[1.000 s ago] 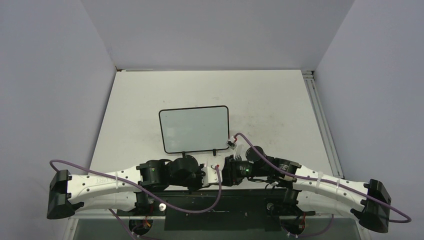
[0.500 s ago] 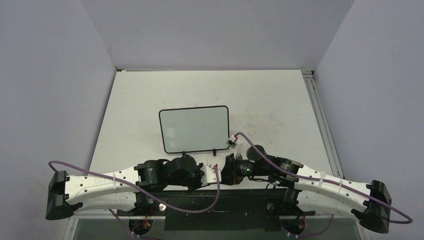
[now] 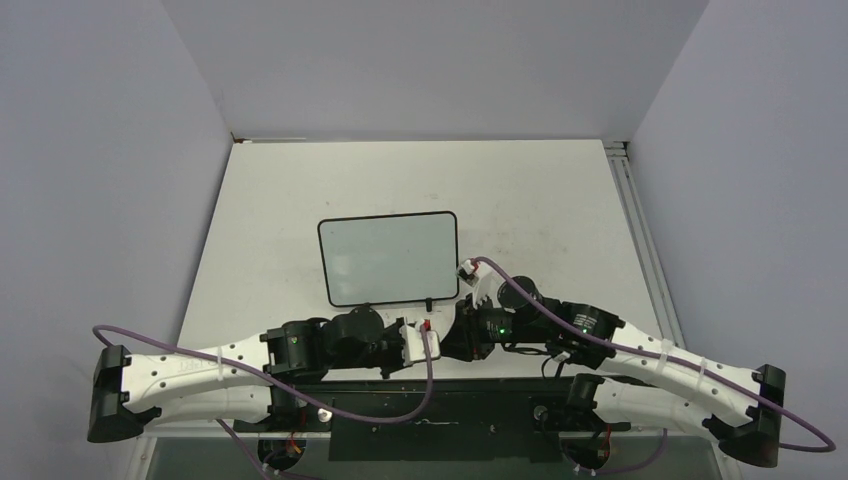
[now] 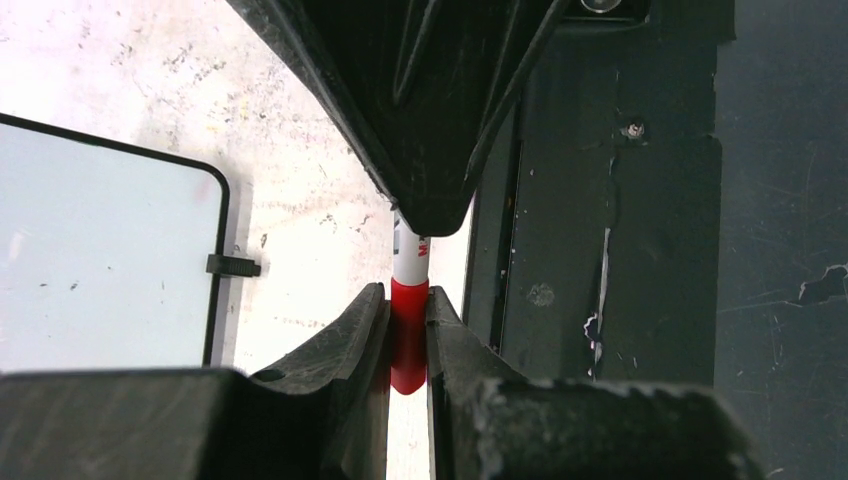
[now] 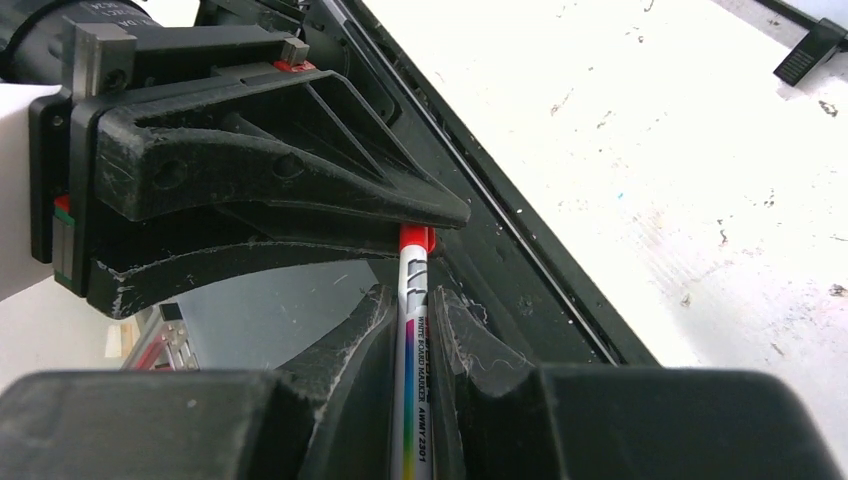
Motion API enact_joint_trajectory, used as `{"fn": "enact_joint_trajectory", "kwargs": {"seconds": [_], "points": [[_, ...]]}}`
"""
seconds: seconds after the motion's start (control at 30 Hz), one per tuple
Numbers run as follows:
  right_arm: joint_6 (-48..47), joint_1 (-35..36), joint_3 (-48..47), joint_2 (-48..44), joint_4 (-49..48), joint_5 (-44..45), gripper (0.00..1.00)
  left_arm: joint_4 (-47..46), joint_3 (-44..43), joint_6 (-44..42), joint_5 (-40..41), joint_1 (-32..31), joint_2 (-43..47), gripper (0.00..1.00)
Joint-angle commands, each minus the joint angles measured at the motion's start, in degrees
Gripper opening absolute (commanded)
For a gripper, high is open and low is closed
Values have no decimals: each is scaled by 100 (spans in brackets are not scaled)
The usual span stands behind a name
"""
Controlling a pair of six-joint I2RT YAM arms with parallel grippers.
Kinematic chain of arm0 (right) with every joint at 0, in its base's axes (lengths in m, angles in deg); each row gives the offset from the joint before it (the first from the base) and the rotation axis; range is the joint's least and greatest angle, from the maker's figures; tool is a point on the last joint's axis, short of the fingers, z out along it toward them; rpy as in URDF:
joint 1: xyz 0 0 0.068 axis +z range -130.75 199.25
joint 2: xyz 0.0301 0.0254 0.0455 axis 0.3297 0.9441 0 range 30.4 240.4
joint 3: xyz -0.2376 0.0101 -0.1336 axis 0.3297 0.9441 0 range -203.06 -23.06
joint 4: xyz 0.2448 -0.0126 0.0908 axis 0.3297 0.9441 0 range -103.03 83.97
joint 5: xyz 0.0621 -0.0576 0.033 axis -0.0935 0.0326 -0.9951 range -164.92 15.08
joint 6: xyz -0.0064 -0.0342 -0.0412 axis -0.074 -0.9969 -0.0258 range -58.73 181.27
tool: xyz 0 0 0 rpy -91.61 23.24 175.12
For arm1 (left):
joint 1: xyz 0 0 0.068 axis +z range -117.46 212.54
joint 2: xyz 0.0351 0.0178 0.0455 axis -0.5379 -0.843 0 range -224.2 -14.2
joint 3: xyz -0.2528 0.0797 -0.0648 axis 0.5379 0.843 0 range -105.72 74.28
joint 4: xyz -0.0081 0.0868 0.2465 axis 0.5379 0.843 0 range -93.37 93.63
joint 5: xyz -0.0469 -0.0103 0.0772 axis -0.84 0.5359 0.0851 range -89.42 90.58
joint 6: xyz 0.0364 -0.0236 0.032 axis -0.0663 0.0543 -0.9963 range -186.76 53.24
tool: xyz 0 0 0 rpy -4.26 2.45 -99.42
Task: Write a sentence on the whiteboard
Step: Open the pen cap from the whiteboard marker.
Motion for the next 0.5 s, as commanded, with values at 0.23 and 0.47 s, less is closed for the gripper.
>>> {"fn": "enact_joint_trajectory", "kwargs": {"seconds": [0.23, 0.47], "points": [[-653, -248, -1121, -188, 1221, -96, 5, 440, 81, -13, 629, 86, 106, 0], [-928, -341, -1695, -100, 1820, -145, 5, 404, 127, -39, 741, 92, 99, 0]]}}
